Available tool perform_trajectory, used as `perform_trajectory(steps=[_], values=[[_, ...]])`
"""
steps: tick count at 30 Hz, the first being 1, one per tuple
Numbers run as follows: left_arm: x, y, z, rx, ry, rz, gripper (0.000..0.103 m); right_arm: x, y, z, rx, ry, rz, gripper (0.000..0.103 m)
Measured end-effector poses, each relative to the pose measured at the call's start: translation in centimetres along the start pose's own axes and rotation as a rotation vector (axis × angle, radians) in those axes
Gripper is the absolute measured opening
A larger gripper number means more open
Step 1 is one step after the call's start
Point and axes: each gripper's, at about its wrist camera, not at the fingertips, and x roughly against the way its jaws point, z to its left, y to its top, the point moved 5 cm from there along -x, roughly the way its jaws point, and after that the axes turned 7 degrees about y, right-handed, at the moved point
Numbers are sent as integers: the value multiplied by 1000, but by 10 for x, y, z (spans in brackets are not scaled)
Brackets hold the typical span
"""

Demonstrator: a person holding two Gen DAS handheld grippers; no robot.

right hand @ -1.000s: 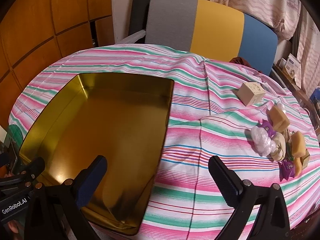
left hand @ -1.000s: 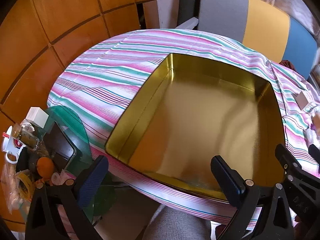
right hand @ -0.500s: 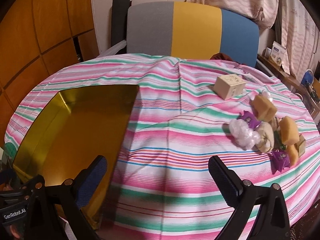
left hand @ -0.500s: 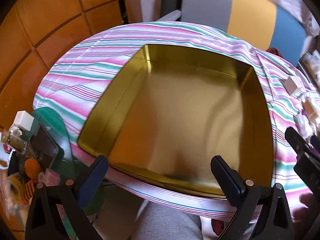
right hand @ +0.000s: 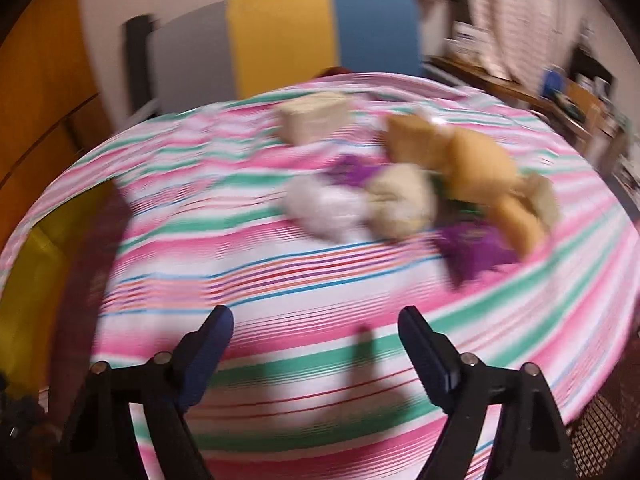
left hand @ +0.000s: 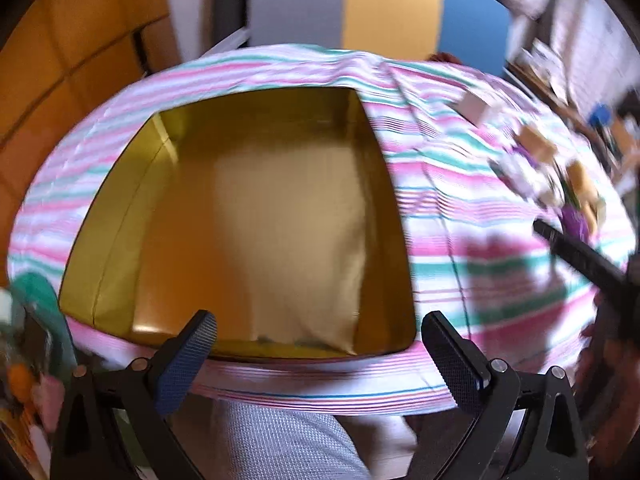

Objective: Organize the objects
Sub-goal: 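Reach the right gripper to the pile and grasp a purple packet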

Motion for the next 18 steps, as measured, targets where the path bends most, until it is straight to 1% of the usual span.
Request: perform_trajectory(steps=[1, 2, 3, 5, 7, 10, 11, 13, 14, 15, 17, 18], values=[[1, 0, -7, -23, -8, -3, 103, -1, 4, -18, -25, -29, -21, 84], [2, -1, -13, -39, -26, -1, 103, 0, 7, -29, -42, -48, -38, 80], [2, -1, -20, -49, -61, 6, 103, 1, 12, -46, -68, -72, -69, 77], [1, -1, -28, -50, -100, 15, 103, 3, 21, -70, -106, -99, -124, 77], [0, -1, -37, -64, -115, 17, 103, -2, 32, -93, -128, -100, -159, 77], [1, -2, -50, -93, -120, 25, 103, -19, 42, -110, -102, -88, -152, 77], [0, -2, -53, -99, -126, 33, 103, -25, 44, -113, -76, -82, -143, 77], [-1, -2, -58, -112, -112, 41, 103, -39, 44, -119, -23, -96, -113, 75], [-1, -1, -61, -119, -105, 39, 103, -45, 43, -122, -27, -75, -90, 70], [-1, 0, -63, -128, -99, 35, 103, -50, 43, -122, -38, -55, -79, 63], [-2, 3, -68, -138, -95, 32, 103, -52, 41, -123, -48, -42, -76, 55], [-2, 5, -71, -140, -95, 34, 103, -53, 41, -123, -48, -27, -76, 50]])
